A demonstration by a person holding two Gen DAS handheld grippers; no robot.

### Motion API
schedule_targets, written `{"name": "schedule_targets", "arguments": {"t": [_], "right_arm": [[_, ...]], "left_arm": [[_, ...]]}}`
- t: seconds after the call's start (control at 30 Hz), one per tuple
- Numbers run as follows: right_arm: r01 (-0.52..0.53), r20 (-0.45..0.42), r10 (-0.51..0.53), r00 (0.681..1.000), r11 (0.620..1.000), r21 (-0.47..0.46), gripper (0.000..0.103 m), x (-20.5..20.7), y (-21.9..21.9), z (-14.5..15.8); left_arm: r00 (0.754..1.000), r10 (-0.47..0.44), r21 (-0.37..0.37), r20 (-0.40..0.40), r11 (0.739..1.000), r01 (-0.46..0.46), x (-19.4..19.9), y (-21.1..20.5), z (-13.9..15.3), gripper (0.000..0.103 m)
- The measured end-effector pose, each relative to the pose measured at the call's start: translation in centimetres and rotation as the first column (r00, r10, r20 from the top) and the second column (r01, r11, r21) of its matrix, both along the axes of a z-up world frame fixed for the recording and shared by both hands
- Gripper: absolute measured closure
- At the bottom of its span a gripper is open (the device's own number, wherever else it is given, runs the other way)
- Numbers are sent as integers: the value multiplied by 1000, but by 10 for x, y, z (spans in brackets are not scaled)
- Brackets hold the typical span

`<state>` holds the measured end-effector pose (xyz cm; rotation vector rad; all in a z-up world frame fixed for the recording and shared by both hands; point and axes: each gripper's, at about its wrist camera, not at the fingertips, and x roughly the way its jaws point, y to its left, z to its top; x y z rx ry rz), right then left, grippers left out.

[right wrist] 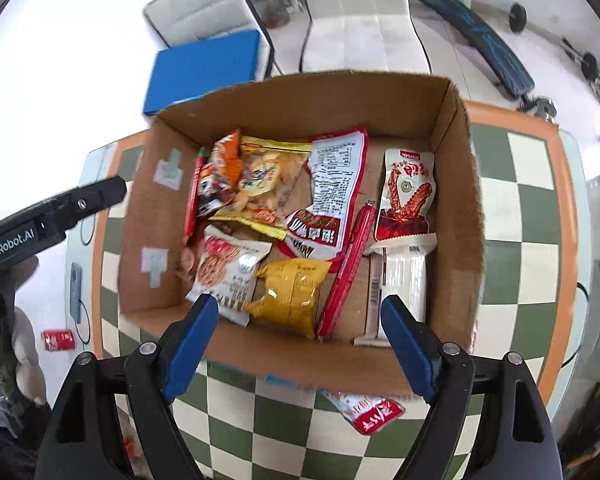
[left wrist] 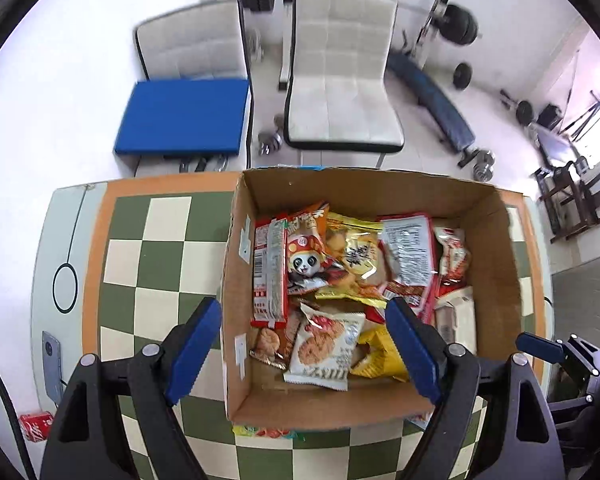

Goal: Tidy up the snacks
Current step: 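Grasp the green candy bag with left tool while right tool grasps the spicy strip pouch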

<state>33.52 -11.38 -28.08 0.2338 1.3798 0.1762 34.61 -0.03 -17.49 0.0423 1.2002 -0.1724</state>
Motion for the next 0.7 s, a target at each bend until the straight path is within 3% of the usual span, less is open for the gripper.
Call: {"name": "schedule_targets", "arguments": {"t": [0.13,0.3,0.5,0.7], "right_arm": [[-45,57,45,997,999,-2,17,-40,7,20],[-74,32,76,997,996,-54,17,-94,18,8],[-57,-71,50,996,993,-102,17,-129,8,-51],[-32,-130,13,991,988,-149,17,-131,-3,-107]], "left_arm": [[998,17,10,61,1000,-17,-45,8,2,19],[997,57,12,-48,998,-57,-87,26,-37,19],[976,93,75,-198,994,-79,-102,45,-109,19],[954,65,69,-292,997,-47,-88,47,-161,19]]}}
